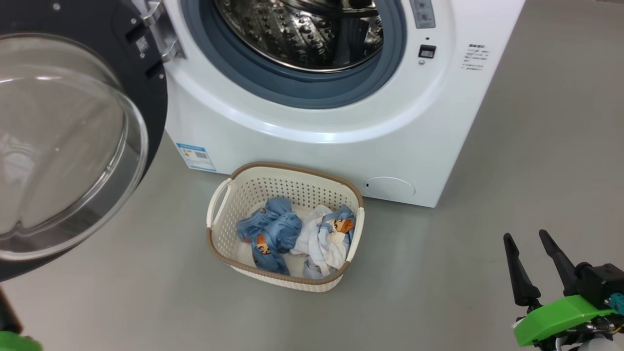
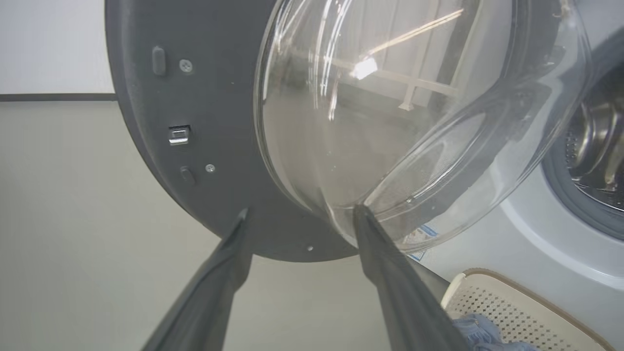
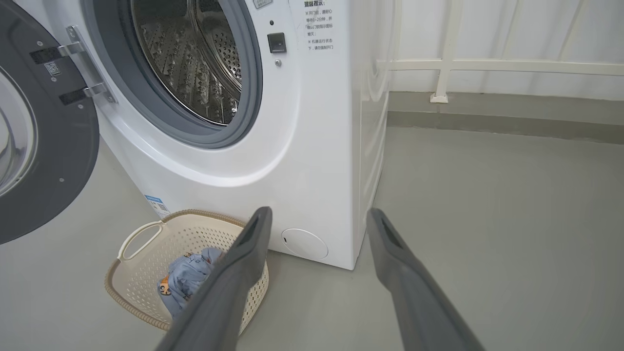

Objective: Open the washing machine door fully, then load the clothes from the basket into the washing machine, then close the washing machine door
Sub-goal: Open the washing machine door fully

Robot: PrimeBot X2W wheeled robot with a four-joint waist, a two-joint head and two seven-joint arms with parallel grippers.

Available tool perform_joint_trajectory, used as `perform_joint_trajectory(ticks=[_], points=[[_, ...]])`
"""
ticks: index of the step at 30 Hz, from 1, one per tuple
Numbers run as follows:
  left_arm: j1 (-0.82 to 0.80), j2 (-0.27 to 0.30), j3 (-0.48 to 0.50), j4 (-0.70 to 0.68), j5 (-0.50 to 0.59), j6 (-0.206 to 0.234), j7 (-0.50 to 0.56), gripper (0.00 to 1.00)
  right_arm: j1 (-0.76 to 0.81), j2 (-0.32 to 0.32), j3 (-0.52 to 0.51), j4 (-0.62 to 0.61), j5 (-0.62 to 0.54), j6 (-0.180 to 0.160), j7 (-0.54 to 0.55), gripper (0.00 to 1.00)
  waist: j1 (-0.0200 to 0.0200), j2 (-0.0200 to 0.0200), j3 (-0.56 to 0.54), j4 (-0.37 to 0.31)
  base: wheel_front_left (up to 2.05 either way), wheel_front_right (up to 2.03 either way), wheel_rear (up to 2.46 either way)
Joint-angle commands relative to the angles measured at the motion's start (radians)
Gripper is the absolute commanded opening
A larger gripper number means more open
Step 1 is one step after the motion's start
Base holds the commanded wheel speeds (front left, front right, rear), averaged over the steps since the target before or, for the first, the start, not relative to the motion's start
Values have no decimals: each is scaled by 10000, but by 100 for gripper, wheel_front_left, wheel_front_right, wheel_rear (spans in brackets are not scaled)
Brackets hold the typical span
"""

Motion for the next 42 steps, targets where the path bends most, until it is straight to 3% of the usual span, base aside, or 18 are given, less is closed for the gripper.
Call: perform_joint_trajectory(ticks=[1, 5, 17, 31, 42], points=[[46, 350, 29, -424, -161, -22, -57, 100, 87, -93, 142, -253, 59, 16, -122, 100, -1, -1, -92, -128, 0, 0, 0], [475, 386, -975, -997, -543, -22, -57, 100, 135, -41, 43, -259, 65, 16, -122, 100, -1, -1, -187, -484, 0, 0, 0], [1241, 560, -2696, -2269, -1002, -22, -57, 100, 263, 77, -98, -361, 52, 16, -122, 100, -1, -1, -350, -1570, 0, 0, 0], [1323, 631, -4006, -2538, -1200, -23, -57, 100, 307, 119, -162, -399, 98, 16, -122, 100, -1, -1, -212, -2630, 0, 0, 0], [1332, 511, -4442, -2730, -1407, -23, -57, 100, 314, 163, -222, -428, 111, 16, -122, 100, -1, -1, -225, -3073, 0, 0, 0]])
